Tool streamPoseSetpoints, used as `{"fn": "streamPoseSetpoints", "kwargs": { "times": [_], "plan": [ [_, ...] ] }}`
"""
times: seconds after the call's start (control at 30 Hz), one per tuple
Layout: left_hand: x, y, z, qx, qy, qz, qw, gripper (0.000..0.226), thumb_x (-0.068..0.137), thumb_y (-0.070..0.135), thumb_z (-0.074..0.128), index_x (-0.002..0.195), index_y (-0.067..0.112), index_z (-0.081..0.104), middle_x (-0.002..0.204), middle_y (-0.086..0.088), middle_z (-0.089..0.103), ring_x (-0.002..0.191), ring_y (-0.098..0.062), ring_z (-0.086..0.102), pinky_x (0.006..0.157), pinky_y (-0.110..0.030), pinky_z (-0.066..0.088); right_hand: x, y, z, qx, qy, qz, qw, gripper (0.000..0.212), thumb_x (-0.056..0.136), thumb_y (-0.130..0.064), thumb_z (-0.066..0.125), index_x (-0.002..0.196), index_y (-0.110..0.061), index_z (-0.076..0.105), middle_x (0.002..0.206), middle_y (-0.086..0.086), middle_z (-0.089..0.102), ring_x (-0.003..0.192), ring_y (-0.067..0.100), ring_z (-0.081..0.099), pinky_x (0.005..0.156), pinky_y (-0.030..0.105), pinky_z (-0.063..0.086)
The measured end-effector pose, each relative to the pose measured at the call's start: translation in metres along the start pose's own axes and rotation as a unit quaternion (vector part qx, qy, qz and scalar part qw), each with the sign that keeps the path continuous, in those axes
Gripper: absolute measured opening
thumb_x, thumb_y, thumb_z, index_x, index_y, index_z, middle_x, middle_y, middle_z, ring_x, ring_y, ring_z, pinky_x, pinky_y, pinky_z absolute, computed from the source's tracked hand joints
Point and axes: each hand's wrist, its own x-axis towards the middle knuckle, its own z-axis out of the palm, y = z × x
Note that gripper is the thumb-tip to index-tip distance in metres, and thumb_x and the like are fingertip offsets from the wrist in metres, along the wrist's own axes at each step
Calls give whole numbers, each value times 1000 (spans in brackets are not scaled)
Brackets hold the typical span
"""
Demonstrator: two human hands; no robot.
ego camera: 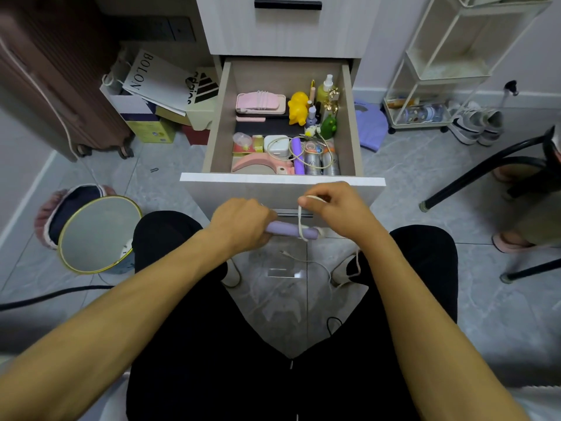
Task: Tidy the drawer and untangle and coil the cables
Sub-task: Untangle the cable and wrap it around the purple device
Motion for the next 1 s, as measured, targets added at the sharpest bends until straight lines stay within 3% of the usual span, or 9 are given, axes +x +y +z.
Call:
{"fn": "streamPoseSetpoints", "kwargs": {
  "times": [0.1, 0.17, 0.33, 0.47, 0.6, 0.73, 0.83, 0.9, 1.0],
  "plan": [
    [-5, -10, 3, -81, 61, -30, 994, 18, 90, 34, 57, 87, 17, 63, 84, -7, 67, 80, -33, 63, 57, -29, 30, -13, 12, 18, 203, -6, 115, 972, 12, 95, -14, 60, 91, -10, 71, 51, -12, 56, 44, -1, 45, 48, 14, 36],
    [-5, -9, 8, -147, 85, -98, 981, 20, 90, 32, 59, 78, 16, 59, 74, -7, 63, 72, -32, 60, 52, -29, 25, -22, 17, 37, 204, 1, 128, 971, 19, 98, -18, 55, 88, -13, 71, 51, -7, 49, 42, 0, 37, 46, 17, 32],
    [2, -2, 17, -158, 33, -218, 962, 16, 91, 25, 55, 79, 14, 57, 71, -3, 52, 63, -27, 47, 56, -31, 34, -25, 5, 58, -4, -24, 70, 997, 36, 100, -29, 50, 78, -7, 66, 58, 1, 53, 55, 10, 48, 59, 26, 40],
    [9, -9, 18, -51, 2, -188, 981, 12, 90, 21, 54, 86, 13, 63, 73, -3, 53, 62, -25, 47, 54, -30, 33, -18, -10, 40, -139, -5, 24, 990, 30, 95, -22, 57, 78, -1, 70, 68, 11, 62, 66, 26, 55, 64, 35, 45],
    [8, -7, 11, 3, 7, -100, 995, 16, 93, 27, 52, 89, 18, 64, 86, -5, 68, 65, -27, 51, 57, -30, 35, -3, -28, 12, -195, 28, 19, 980, 23, 89, -28, 65, 77, -10, 70, 72, 5, 64, 71, 22, 56, 65, 34, 48],
    [-2, -7, 5, 19, -1, 2, 1000, 13, 90, 32, 54, 94, 22, 62, 93, -3, 67, 85, -30, 65, 62, -30, 35, 4, -33, 0, -117, -28, 2, 993, 18, 85, -28, 73, 74, -14, 70, 68, -5, 63, 64, 8, 53, 63, 24, 43],
    [-9, -8, 12, -44, 61, 48, 996, 11, 85, 29, 62, 79, 19, 60, 77, -4, 65, 71, -32, 64, 55, -30, 33, 3, -20, 5, 52, -55, 39, 996, 15, 85, -22, 73, 77, -9, 71, 61, -1, 57, 56, 6, 47, 58, 18, 43],
    [-11, -10, 21, -107, 130, 39, 985, 18, 77, 23, 72, 67, 15, 58, 61, -7, 62, 55, -34, 60, 47, -28, 32, -3, -6, 13, 159, -28, 87, 983, 10, 88, -15, 70, 79, -9, 71, 57, -8, 59, 52, 1, 49, 55, 14, 41],
    [-12, -10, 29, -196, 148, -63, 967, 24, 84, 30, 70, 67, 16, 58, 63, -7, 63, 59, -32, 58, 50, -29, 33, -16, 9, 35, 189, 4, 122, 975, 18, 93, -8, 60, 78, -12, 69, 52, -7, 57, 43, -1, 43, 47, 13, 35]
  ]
}}
